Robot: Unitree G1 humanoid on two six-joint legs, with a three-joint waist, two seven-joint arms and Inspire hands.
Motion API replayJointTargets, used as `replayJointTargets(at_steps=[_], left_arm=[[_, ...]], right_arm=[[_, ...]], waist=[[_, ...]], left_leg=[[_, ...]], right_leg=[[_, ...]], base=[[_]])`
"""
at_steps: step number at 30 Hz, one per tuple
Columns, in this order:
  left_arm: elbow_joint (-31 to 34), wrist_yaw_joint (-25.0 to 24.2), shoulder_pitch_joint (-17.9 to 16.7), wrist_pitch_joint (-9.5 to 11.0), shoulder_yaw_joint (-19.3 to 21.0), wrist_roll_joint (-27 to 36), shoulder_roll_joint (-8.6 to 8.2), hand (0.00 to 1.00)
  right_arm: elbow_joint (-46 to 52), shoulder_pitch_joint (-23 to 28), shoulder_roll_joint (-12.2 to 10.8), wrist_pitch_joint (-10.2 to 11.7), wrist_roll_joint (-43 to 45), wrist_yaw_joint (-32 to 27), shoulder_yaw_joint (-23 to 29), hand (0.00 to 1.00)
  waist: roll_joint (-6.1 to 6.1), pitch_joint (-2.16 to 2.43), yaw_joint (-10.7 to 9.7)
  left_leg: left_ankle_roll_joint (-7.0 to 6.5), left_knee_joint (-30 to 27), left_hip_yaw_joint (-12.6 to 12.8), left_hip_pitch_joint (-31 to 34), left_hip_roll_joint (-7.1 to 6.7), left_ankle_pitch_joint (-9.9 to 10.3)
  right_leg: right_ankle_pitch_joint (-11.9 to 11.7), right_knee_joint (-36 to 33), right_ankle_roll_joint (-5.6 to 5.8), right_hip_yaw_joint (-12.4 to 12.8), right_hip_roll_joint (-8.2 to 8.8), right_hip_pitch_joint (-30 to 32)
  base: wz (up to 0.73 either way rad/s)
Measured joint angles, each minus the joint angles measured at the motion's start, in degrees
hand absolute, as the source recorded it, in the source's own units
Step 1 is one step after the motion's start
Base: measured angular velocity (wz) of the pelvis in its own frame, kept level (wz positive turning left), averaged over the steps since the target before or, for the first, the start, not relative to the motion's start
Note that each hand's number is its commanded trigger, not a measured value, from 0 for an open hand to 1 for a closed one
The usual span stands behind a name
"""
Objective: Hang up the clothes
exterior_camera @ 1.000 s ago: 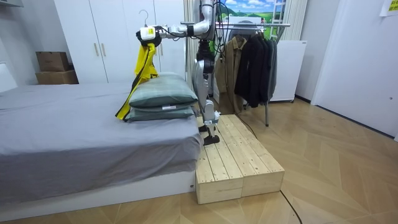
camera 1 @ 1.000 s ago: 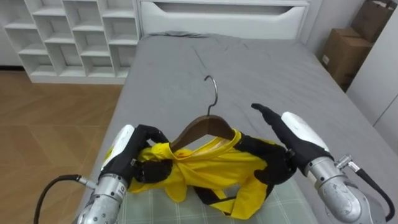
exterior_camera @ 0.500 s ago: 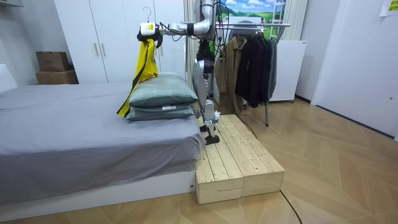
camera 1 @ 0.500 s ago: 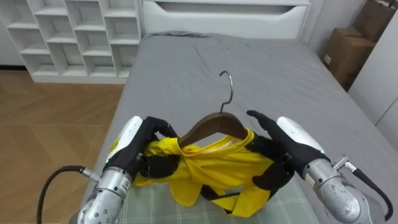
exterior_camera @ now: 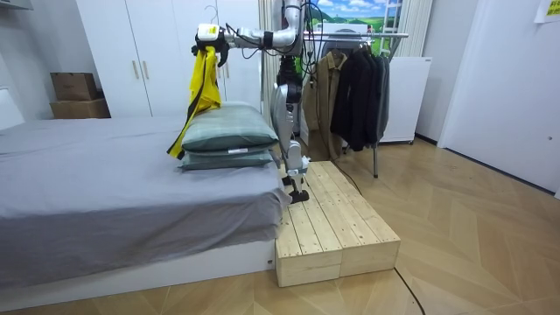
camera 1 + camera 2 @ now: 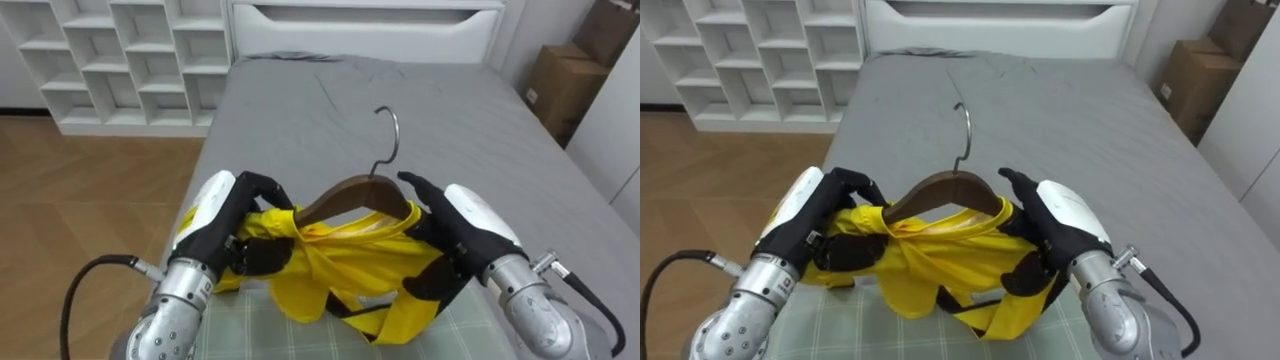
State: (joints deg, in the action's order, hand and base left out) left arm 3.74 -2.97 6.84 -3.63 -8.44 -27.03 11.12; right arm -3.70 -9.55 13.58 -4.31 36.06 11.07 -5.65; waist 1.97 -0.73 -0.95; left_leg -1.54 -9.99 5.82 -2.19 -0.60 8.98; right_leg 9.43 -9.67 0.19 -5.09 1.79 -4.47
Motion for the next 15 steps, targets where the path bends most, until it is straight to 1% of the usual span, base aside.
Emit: replayJointTargets(at_steps=[3,9,13,15], left_arm=[[0.04,-0.01,0.0,-0.01,-0.72,-0.1,0.24,1.0],[0.04,-0.01,0.0,-0.01,-0.74,-0.02,0.17,1.0],[0.05,-0.01,0.0,0.01,-0.77,0.0,0.2,1.0],[0.05,-0.01,0.0,0.01,-0.77,0.0,0.29,1.0]], right_arm=[[-1.92,0.0,-0.17,0.02,0.12,-0.78,-0.36,0.0],[-5.11,0.0,-0.19,0.3,0.43,-3.03,-0.36,0.0],[-6.5,-0.03,-0.18,1.21,0.43,-5.02,-0.37,0.0],[-7.04,-0.03,-0.18,1.27,0.43,-5.43,-0.38,0.0]], waist=[[-0.11,0.0,-0.06],[-0.15,-0.01,-0.06],[-0.15,-0.01,-0.02],[-0.16,-0.01,-0.02]], left_leg=[[0.0,-0.37,0.04,0.03,0.0,0.0],[0.0,-0.37,0.01,0.15,0.03,0.01],[0.0,-0.44,0.01,0.03,0.03,0.01],[0.0,-0.49,0.01,0.03,0.01,0.01]], right_leg=[[0.0,0.01,0.0,0.02,0.03,-0.2],[0.0,-0.03,0.0,-0.21,0.02,-0.15],[-0.01,-0.15,-0.01,-0.22,0.02,-0.26],[-0.01,-0.15,-0.01,-0.22,0.04,-0.27]], base=[[0.0],[0.0],[0.0],[0.0]])
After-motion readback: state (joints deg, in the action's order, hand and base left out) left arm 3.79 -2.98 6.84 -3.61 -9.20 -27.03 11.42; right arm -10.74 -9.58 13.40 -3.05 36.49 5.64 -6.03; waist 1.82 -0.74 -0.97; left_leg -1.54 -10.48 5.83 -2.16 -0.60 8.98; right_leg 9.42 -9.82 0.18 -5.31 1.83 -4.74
